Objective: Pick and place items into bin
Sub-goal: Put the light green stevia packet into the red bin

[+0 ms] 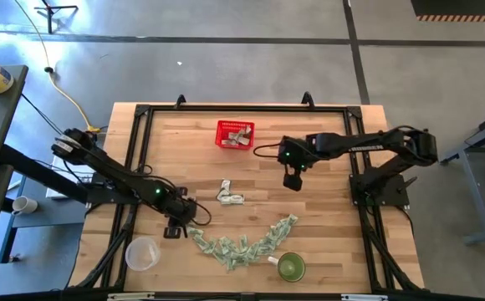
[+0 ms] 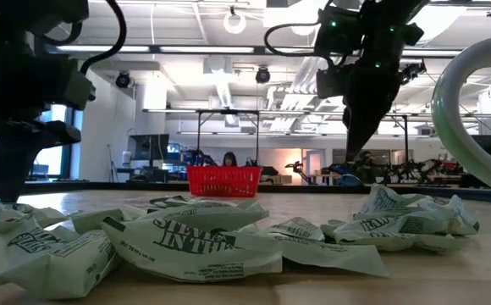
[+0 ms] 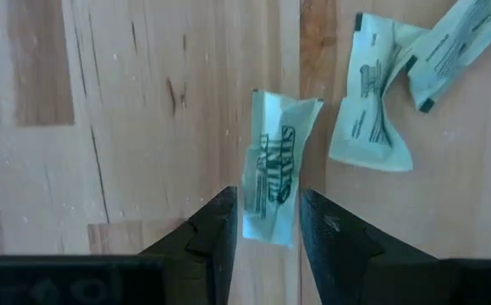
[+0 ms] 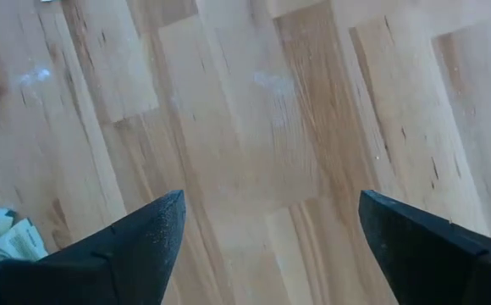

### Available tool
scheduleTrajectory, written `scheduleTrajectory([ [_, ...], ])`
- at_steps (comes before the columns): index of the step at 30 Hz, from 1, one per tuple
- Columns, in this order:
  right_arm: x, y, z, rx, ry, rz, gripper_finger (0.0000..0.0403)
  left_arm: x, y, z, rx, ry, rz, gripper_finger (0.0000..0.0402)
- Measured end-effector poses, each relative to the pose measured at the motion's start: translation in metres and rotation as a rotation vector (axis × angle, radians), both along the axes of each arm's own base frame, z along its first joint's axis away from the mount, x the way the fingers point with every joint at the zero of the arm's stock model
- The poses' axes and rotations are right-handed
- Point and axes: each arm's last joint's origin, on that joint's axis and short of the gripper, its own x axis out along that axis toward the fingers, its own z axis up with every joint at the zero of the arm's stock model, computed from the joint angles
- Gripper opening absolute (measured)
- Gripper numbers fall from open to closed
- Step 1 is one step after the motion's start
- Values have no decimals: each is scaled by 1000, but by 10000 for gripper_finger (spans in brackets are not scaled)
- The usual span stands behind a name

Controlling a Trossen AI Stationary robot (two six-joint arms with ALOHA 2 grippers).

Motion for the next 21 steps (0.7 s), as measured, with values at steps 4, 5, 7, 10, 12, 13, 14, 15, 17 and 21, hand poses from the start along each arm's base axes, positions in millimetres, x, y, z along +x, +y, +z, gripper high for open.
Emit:
scheduleTrajectory([
  [4, 3, -1, 1, -22, -31, 28, 342, 5, -2, 5, 13, -30, 11, 194],
  [5, 4, -1, 1, -29, -40, 36, 342, 5, -1, 5, 13, -31, 12, 204],
  [7, 5, -1, 2, -41, -53, 40, 342, 5, -1, 2, 25, -22, 12, 225],
  [10, 6, -2, 3, -68, -64, 27, 342, 5, -2, -3, 36, 16, 7, 247],
  [12, 6, -3, 3, -85, -60, 15, 342, 7, -3, -7, 39, 24, 3, 252],
  [13, 6, -3, 2, -87, -58, 14, 342, 7, -3, -8, 47, 27, -5, 252],
  [14, 6, -3, 2, -92, -56, 12, 342, 8, -3, -9, 59, 27, -19, 248],
  [15, 6, -3, 2, -100, -55, 9, 342, 8, -3, -10, 74, 26, -33, 241],
  [17, 5, -4, 2, -114, -48, 2, 342, 8, -2, -11, 107, 17, -56, 214],
  [21, 5, -5, 2, -138, -42, -12, 342, 9, -1, -11, 161, -11, -80, 126],
])
